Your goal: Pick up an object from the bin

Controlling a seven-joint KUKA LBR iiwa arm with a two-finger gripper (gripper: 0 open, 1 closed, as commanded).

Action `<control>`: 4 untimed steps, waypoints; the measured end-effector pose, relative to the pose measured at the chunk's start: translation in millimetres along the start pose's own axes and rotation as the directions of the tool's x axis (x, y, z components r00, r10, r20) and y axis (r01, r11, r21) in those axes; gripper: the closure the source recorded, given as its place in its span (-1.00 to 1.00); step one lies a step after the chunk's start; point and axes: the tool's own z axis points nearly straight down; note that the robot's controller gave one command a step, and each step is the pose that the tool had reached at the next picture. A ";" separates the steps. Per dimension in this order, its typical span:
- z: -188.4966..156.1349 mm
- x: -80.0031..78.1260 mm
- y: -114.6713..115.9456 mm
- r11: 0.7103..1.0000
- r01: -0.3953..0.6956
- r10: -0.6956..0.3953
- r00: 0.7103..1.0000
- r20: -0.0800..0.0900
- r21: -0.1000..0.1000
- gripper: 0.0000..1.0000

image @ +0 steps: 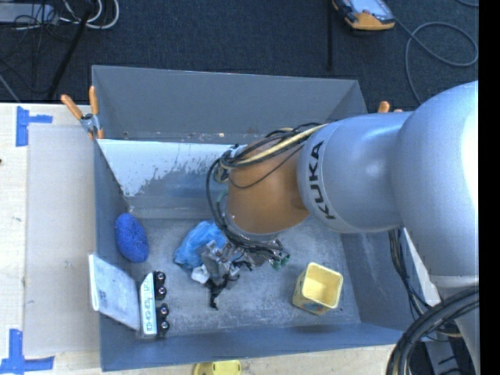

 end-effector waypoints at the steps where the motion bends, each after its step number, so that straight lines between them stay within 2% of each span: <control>1: -6.2 1.3 0.7 1.000 0.000 0.000 1.000 -0.006 -0.002 1.00; 4: -28.4 -0.2 0.5 1.000 -0.002 0.002 1.000 -0.002 0.001 1.00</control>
Offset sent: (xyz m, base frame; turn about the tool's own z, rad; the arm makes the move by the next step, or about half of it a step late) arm 0.0001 -0.0001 0.0330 0.0000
